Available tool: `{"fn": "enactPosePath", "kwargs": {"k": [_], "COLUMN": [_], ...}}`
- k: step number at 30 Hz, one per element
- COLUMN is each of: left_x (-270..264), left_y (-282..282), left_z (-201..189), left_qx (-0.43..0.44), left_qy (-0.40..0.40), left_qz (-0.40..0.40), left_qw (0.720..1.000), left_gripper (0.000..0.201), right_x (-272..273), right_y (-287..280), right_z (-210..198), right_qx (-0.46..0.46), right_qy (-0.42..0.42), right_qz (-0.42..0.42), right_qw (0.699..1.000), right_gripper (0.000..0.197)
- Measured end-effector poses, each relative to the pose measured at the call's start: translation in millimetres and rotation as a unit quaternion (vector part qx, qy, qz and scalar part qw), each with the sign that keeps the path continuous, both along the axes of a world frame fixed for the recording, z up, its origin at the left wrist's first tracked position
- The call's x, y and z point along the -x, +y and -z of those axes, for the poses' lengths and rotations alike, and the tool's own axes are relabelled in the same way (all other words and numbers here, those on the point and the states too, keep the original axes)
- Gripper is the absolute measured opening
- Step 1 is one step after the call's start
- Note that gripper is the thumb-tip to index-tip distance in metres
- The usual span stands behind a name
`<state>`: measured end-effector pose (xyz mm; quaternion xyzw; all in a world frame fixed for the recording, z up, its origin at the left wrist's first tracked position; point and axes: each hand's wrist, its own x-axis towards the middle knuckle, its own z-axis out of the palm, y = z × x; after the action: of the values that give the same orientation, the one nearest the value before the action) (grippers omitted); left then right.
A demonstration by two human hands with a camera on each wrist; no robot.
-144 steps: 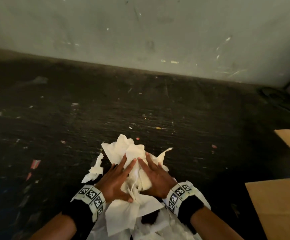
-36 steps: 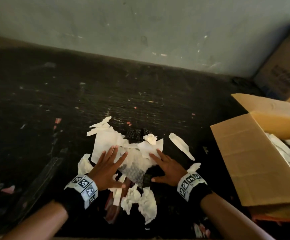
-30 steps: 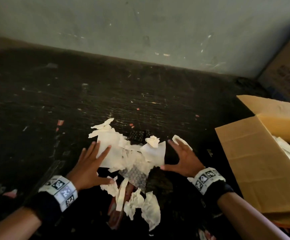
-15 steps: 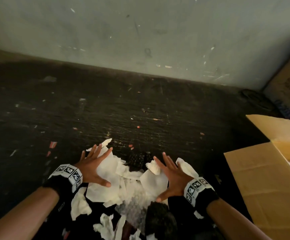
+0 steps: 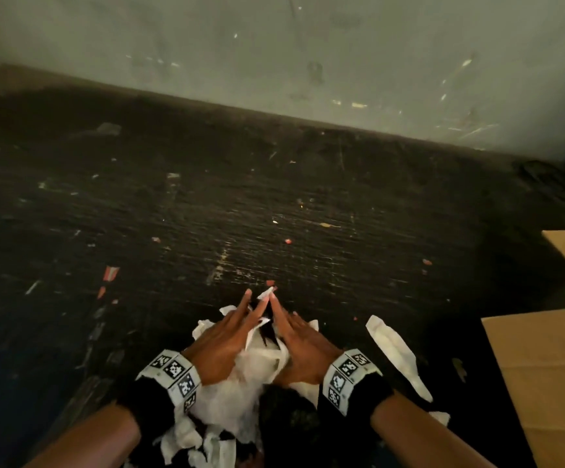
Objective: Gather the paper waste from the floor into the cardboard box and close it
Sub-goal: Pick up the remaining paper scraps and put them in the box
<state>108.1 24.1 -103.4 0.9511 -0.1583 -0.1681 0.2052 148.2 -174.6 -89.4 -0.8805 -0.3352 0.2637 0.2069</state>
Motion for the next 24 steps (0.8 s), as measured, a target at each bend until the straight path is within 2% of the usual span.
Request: {"fn": "enactPosePath", "kwargs": {"k": [3,8,13,19,24], "left_x": [9,29,44,49,42], "left_y": [-8,-20,-28,-58,-112], "left_z": [-3,-20,-44,-123,-189], "left_qx": [0.04,0.086,0.114,0.105,0.114], "left_qy": [0.014,0.004,-0.044,-0.123,-0.196], "left_qz": [-0.021,-0.038,-0.032,0.016,0.097], "left_qw": [0.999,0.996,0.992,0.987,0.969], "left_gripper": [0.115,0.108,0.116,0.111,0.097], "right_x": [12,39,63,74,89], "right_y": [3,8,-3,-51,-115], "right_z": [-10,-7,-29,-111,-186], "right_qx": [-0.028,-0.058,-0.091,-0.089,-0.139], "right_qy": [0.026,-0.002,-0.042,-0.141,-0.213], "right_qz": [0.023,0.061,0.102,0.085,0.102], "right_qw": [0.999,0.996,0.99,0.982,0.962], "right_gripper": [0.125,0.111,0.114,0.121,0.118]}}
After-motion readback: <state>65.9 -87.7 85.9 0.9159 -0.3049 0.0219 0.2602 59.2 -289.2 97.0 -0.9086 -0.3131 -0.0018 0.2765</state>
